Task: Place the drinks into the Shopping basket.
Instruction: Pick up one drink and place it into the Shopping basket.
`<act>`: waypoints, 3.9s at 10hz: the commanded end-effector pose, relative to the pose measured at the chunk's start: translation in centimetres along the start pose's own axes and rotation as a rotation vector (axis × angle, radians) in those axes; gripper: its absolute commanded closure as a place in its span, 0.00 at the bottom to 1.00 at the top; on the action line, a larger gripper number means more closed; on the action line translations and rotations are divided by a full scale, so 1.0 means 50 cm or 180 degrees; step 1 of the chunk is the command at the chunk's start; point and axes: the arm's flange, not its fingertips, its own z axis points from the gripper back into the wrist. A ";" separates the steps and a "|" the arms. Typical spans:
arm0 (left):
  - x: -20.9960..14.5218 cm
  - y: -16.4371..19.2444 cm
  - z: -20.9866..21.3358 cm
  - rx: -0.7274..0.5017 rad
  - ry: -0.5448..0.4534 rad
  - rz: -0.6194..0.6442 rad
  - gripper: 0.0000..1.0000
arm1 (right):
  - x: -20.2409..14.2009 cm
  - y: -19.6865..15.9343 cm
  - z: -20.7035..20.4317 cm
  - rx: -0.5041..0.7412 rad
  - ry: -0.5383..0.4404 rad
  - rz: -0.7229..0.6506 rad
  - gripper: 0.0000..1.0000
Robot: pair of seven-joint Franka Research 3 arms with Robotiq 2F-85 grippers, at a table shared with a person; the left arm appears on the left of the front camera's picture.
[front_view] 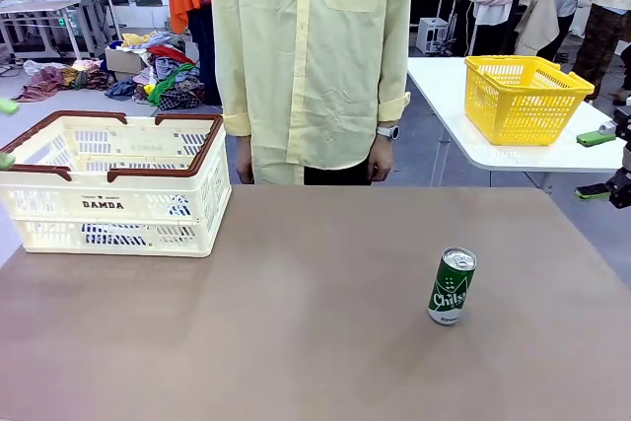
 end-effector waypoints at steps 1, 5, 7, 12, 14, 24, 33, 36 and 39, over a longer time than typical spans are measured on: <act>-0.038 0.051 -0.047 -0.0385 -0.0236 -0.0055 0.00 | -0.002 0.004 0.004 -0.0027 0.0034 0.0030 0.00; -0.054 0.051 -0.013 -0.0243 -0.0152 0.0047 0.00 | -0.002 0.004 0.004 -0.0027 0.0034 0.0030 0.00; -0.054 0.051 -0.013 -0.0243 -0.0152 0.0047 0.00 | -0.002 0.004 0.004 -0.0027 0.0034 0.0030 0.00; -0.054 0.051 -0.013 -0.0243 -0.0152 0.0047 0.00 | -0.002 0.004 0.004 -0.0027 0.0034 0.0030 0.00; -0.054 0.051 -0.013 -0.0243 -0.0152 0.0047 0.00 | -0.002 0.004 0.004 -0.0027 0.0034 0.0030 0.00; -0.054 0.051 -0.013 -0.0243 -0.0152 0.0047 0.00 | 0.146 0.335 -0.348 -0.2788 0.1746 0.0135 0.00; -0.054 0.051 -0.013 -0.0243 -0.0152 0.0047 0.00 | -0.074 0.210 -0.469 -0.3379 -0.0207 0.0482 0.00; -0.054 0.051 -0.013 -0.0243 -0.0152 0.0047 0.00 | -0.061 0.198 -0.460 -0.3383 0.0044 0.0349 0.00; -0.054 0.051 -0.013 -0.0243 -0.0152 0.0047 0.00 | -0.058 0.191 -0.478 -0.3619 -0.0014 0.0253 0.00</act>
